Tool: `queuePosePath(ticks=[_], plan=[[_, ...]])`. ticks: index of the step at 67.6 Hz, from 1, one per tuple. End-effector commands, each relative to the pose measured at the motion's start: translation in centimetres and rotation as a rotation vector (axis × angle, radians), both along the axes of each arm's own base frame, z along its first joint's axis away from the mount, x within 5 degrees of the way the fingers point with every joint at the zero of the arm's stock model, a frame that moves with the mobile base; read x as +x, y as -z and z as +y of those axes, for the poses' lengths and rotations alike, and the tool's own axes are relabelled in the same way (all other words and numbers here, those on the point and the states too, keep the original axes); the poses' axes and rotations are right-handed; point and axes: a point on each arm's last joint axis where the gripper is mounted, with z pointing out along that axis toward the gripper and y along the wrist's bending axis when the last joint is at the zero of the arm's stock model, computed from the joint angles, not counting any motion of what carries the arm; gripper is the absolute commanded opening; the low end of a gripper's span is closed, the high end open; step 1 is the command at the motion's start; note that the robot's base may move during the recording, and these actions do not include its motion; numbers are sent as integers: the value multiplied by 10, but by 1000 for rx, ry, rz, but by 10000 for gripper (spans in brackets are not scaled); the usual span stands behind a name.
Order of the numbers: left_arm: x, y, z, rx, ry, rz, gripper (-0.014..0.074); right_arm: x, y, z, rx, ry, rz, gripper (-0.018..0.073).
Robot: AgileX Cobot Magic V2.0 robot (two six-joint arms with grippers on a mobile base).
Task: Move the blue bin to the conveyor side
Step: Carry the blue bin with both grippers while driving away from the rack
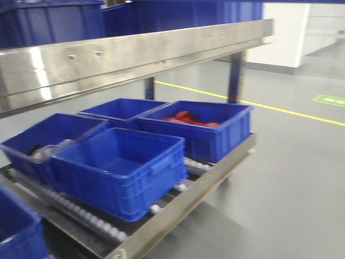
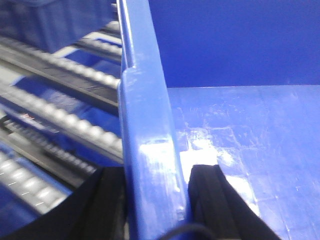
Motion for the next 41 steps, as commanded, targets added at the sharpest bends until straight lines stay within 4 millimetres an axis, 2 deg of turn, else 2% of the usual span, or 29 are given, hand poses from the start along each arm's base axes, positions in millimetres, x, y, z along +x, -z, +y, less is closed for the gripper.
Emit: queuePosePath(ticks=[1, 41], plan=[[-7, -16, 1, 14, -13, -147, -6, -6, -23, -6, 1, 4, -207, -71], [-7, -16, 1, 14, -13, -147, -6, -6, -23, -6, 1, 4, -207, -71]])
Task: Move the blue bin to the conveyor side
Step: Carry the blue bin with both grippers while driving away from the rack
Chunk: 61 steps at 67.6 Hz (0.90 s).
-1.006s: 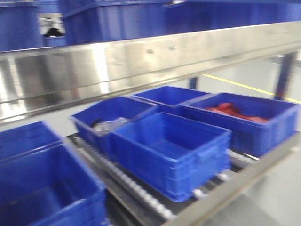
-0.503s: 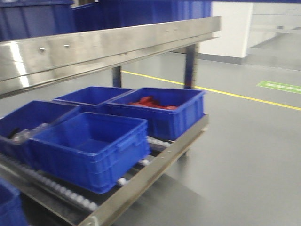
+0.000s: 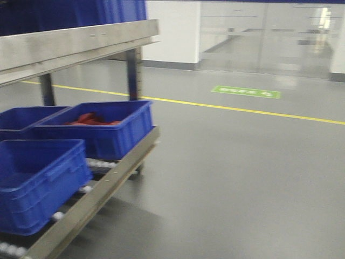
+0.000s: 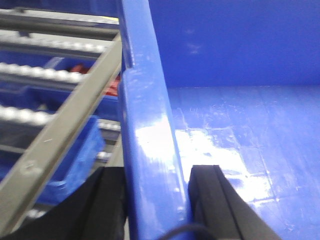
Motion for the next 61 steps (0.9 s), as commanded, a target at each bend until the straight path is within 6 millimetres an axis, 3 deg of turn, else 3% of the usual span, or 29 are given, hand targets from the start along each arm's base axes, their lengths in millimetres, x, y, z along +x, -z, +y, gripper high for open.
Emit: queuePosePath(ticks=[1, 61], plan=[[-6, -15, 1, 13, -12, -146, -6, -6, -23, -6, 1, 4, -207, -71], [-6, -15, 1, 13, -12, -146, -6, -6, -23, -6, 1, 4, -207, -71]])
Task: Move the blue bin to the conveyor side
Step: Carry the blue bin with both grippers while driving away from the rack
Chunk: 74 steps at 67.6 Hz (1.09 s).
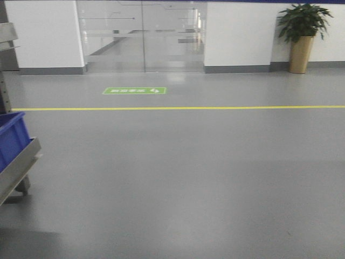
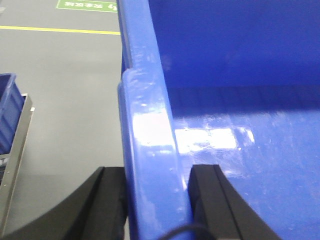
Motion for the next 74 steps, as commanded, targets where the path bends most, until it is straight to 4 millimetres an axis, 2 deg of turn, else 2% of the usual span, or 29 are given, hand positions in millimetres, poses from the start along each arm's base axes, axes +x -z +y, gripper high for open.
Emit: queuePosePath(ticks=[1, 74], plan=[[-6, -15, 1, 13, -12, -146, -6, -6, -23, -6, 2, 3, -206, -71], [-6, -15, 1, 13, -12, -146, -6, -6, -23, -6, 2, 3, -206, -71]])
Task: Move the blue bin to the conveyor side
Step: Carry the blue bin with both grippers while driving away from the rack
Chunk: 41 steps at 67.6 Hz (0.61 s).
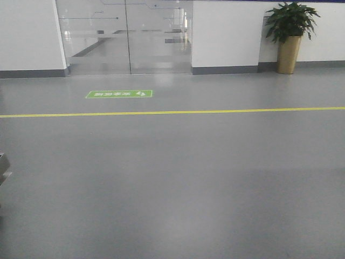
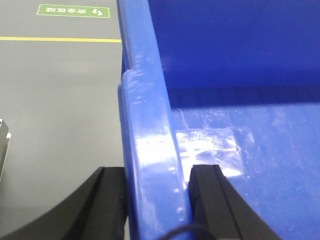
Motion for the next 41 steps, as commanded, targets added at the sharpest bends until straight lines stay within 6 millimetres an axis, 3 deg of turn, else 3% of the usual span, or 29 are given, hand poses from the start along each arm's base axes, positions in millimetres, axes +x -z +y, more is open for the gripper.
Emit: queuePosePath(ticks=[1, 41], plan=[[-5, -15, 1, 13, -12, -142, -6, -4, -22, -5, 1, 3, -203, -71], [-5, -15, 1, 13, -12, -142, -6, -4, -22, -5, 1, 3, -203, -71]])
